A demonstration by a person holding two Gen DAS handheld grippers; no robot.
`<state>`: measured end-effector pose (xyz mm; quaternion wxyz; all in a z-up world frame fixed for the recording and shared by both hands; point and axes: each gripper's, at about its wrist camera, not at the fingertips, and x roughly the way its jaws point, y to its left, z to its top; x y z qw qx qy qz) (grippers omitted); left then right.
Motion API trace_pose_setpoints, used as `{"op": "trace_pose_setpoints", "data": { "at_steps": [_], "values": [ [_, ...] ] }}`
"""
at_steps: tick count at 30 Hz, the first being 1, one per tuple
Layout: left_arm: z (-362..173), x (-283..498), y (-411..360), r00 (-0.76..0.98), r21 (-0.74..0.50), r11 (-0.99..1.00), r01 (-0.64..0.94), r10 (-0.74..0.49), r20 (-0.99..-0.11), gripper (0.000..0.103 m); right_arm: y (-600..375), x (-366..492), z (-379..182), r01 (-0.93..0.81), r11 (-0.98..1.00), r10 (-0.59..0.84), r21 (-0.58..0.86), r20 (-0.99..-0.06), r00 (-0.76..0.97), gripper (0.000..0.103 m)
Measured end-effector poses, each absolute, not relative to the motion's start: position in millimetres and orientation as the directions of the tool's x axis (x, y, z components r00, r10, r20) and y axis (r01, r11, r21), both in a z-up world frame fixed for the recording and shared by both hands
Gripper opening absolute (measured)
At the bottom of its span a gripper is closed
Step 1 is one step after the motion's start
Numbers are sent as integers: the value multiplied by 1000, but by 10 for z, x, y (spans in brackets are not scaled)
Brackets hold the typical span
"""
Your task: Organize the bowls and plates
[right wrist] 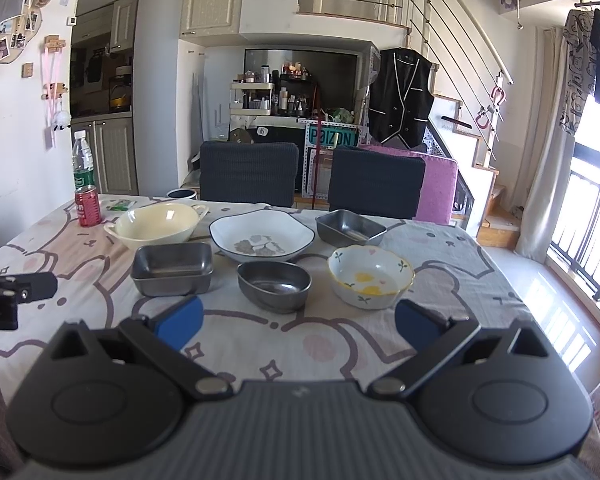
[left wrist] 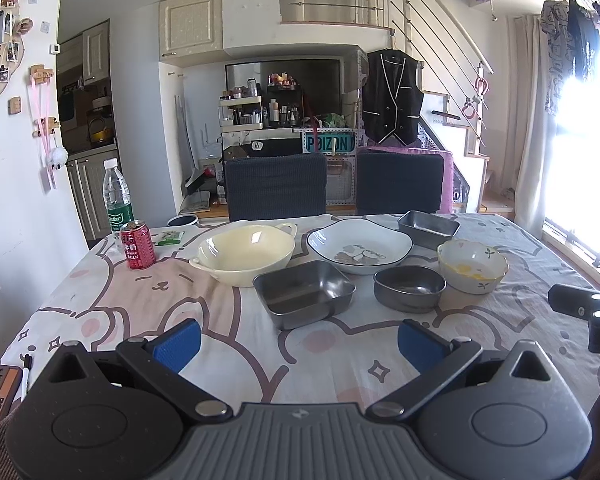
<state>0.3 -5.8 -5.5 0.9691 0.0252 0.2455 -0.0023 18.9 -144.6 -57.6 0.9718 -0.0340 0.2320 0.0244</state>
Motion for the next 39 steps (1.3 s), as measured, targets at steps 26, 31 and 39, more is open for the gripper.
{"op": "trace_pose_setpoints", "data": {
  "at_steps": [26, 31, 39],
  "values": [
    [-61, -7, -77, 879, 48, 999, 17, 9, -478, 103, -1457, 189, -580, -67, 996, 34, -56, -458, 888, 103],
    [-60, -7, -77, 879, 48, 999, 16, 9, -478, 103, -1461, 195, -586, -69, 996, 35, -58, -460, 887, 103],
    [-63, -7, -80, 878, 48, 999, 16, 9, -478, 103, -1457, 196, -586, -69, 996, 34, -58, -460, 887, 103]
  ]
}}
